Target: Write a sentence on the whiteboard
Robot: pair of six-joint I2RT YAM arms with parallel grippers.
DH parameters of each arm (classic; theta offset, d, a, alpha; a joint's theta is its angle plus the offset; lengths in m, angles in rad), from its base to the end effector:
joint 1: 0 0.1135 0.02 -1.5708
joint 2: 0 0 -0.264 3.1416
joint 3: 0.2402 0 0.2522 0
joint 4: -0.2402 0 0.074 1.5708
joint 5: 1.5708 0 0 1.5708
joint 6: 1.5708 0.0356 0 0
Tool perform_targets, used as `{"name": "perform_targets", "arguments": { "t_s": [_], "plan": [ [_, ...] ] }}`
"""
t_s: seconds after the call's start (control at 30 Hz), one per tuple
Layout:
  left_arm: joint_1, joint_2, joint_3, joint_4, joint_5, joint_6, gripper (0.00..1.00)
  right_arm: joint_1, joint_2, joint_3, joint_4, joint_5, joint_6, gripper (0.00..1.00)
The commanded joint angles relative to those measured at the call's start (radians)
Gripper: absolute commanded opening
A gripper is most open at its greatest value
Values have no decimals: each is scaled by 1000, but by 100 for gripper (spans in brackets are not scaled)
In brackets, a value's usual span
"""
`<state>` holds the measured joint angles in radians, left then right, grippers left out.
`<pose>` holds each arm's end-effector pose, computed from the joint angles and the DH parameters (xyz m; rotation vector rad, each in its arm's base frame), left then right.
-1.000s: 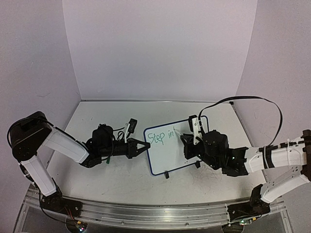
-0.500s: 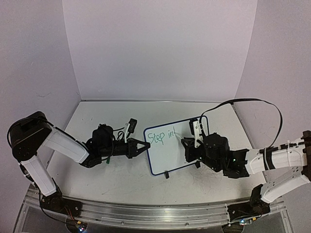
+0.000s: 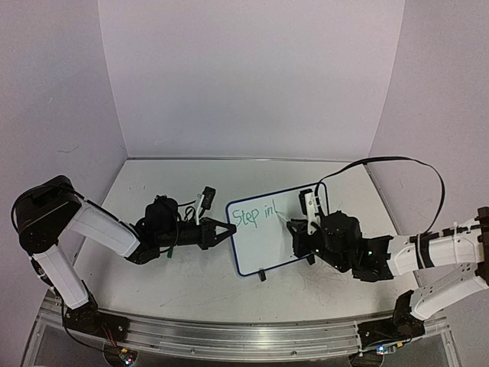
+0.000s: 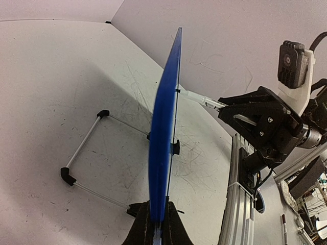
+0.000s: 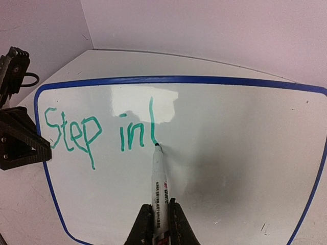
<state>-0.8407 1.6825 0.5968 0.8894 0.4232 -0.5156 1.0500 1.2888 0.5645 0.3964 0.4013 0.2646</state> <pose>0.2033 -0.2490 0.1664 0.6477 1.8483 -1.3158 0.1468 0.2280 0.2153 -0.4678 1.8469 0.5213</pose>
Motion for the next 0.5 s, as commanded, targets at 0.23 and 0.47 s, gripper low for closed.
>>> {"name": "perform_targets", "arguments": {
  "t_s": [0.23,0.47],
  "plan": [
    [-17,-23,18,-56,5,20,0,-4,-108,-11,-8,-19,-47,0],
    [-17,-23,20,-58,5,19,0,-4,-39,51,56,-26,-99,0]
  ]
}}
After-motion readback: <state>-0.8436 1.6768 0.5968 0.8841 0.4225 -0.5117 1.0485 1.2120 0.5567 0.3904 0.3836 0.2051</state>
